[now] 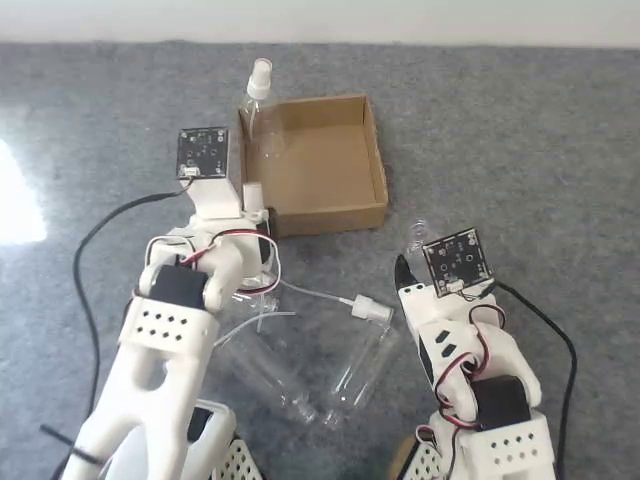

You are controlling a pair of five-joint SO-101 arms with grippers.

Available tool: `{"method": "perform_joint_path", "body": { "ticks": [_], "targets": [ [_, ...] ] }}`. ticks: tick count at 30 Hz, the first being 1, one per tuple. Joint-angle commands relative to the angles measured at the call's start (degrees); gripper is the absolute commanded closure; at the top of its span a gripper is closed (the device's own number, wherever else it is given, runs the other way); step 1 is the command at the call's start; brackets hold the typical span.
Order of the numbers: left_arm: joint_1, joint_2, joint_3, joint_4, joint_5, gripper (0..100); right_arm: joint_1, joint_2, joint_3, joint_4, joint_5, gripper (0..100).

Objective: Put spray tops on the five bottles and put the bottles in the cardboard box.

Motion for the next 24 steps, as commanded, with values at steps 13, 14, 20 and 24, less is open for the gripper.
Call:
{"method": "perform_joint_path", "body": {
  "ticks": [13,14,20,24],
  "targets": [
    [0.2,-17.9,-5.9,-1.7,0.2,99,-0.4,-1.0,-0.8,-1.1,-0.5,89.1],
    [0.2,-18.7,-5.9,-1.8,0.2,99,-0.4,-1.0,-0.8,-1.1,-0.5,89.1],
    [-0.2,-24.7,-5.5,-3.9,0.2,99,-0.4,-1.0,-0.8,-1.2,-0.6,89.1],
    [-0.2,-28.3,-5.1,-3.7,0.3,99,-0.4,-1.0,-1.0,-1.2,-0.7,89.1]
  ]
}}
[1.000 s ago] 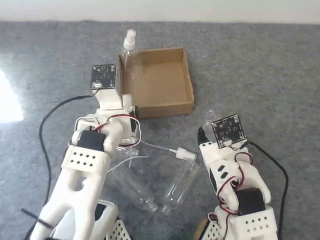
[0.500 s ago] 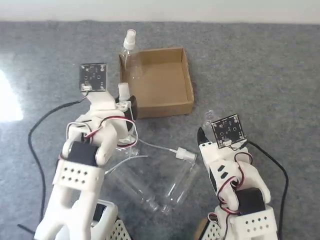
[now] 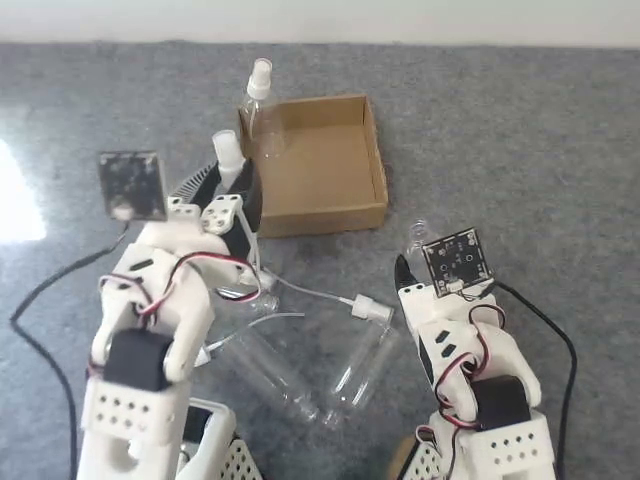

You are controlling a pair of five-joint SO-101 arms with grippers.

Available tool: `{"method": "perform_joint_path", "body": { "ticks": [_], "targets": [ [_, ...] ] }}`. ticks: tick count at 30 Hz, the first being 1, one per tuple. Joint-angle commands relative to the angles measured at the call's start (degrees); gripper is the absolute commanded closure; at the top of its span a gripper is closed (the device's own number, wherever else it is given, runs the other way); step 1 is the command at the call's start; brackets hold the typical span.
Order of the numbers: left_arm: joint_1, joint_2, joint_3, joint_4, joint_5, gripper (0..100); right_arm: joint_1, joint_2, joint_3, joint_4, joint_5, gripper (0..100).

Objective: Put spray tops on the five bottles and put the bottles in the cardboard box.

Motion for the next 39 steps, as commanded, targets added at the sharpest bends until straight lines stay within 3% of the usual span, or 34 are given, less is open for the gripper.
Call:
{"method": "perform_joint_path", "body": {
  "ticks": [1,4,11,16,27,39],
  "targets": [
    [-0.2,-5.2,-1.7,-1.8,1.1,99,-0.3,-1.0,-1.1,-1.2,-0.7,89.0],
    [-0.3,-8.7,1.5,-2.1,5.9,99,-1.6,-1.0,-0.9,-2.1,-0.7,89.3],
    [-0.7,-18.1,6.8,-5.6,5.7,99,-6.8,-1.0,0.8,-5.6,-0.6,89.4],
    [-7.7,-22.9,7.6,-6.7,8.1,99,-8.8,-1.0,3.6,-11.6,-0.6,89.0],
    [-10.1,-23.6,8.4,-6.9,9.9,99,-12.4,-1.0,8.0,-20.7,-0.1,89.0],
    [-10.2,-23.7,8.4,-8.4,12.6,99,-18.0,-1.0,10.1,-22.6,0.0,89.0]
  ]
}}
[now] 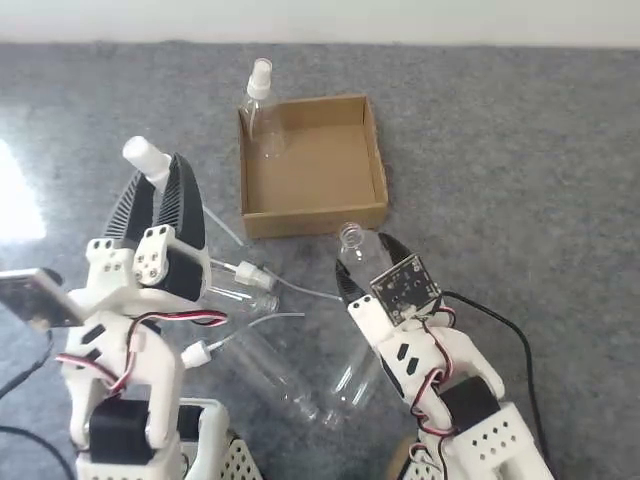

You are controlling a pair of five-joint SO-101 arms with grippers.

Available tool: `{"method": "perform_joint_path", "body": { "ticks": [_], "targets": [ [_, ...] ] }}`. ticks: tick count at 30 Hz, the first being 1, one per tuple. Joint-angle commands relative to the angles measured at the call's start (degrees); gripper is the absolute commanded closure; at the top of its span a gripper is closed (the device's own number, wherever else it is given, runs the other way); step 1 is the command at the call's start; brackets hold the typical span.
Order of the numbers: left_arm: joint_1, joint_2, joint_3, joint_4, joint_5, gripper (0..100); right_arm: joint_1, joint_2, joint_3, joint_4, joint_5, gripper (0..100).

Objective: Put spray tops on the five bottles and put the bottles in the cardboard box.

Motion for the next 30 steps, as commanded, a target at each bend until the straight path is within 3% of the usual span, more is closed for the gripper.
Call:
{"method": "perform_joint_path", "body": {
  "ticks": [1,9,19,30],
  "targets": [
    [-0.3,-0.3,-0.7,-2.1,2.5,99,-1.5,-1.0,-1.0,-1.8,0.0,88.9],
    [-0.2,-0.3,-4.0,-3.4,2.5,99,-4.6,-1.0,0.4,-1.7,0.0,88.9],
    [6.6,-0.3,-5.9,-0.8,2.5,99,-7.1,-1.0,1.1,-2.0,0.0,88.9],
    [7.1,-0.3,-5.8,-0.7,2.7,99,-10.2,-1.0,6.2,-13.9,0.0,89.4]
  ]
}}
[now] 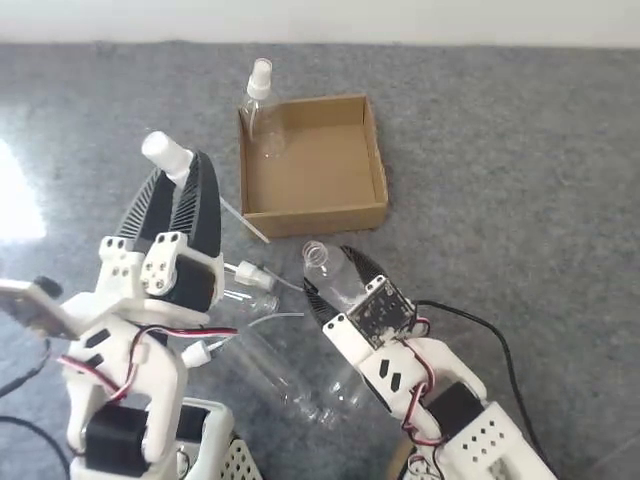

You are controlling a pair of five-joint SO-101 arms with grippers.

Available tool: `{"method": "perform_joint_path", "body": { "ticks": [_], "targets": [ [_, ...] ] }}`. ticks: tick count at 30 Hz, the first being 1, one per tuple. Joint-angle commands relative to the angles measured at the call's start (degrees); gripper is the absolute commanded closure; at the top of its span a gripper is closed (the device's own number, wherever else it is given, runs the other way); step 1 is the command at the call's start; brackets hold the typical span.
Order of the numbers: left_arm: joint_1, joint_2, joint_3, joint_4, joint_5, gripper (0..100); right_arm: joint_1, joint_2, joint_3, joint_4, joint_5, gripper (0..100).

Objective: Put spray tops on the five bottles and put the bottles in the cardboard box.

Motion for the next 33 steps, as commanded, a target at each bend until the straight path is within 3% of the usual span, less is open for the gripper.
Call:
{"method": "perform_joint_path", "body": {
  "ticks": [1,8,14,33],
  "targets": [
    [0.4,-0.1,-2.9,0.3,1.1,99,-0.8,-1.0,0.1,-2.8,0.0,89.4],
    [0.8,-0.1,-2.9,0.3,3.4,99,-0.8,-1.0,0.1,-2.8,0.0,89.4],
    [6.6,-0.1,-1.9,0.3,3.2,99,-2.8,-1.0,0.2,-2.7,0.0,89.4],
    [6.6,-0.1,2.0,0.0,3.1,99,-2.9,-1.0,0.2,-2.8,0.0,89.4]
  ]
}}
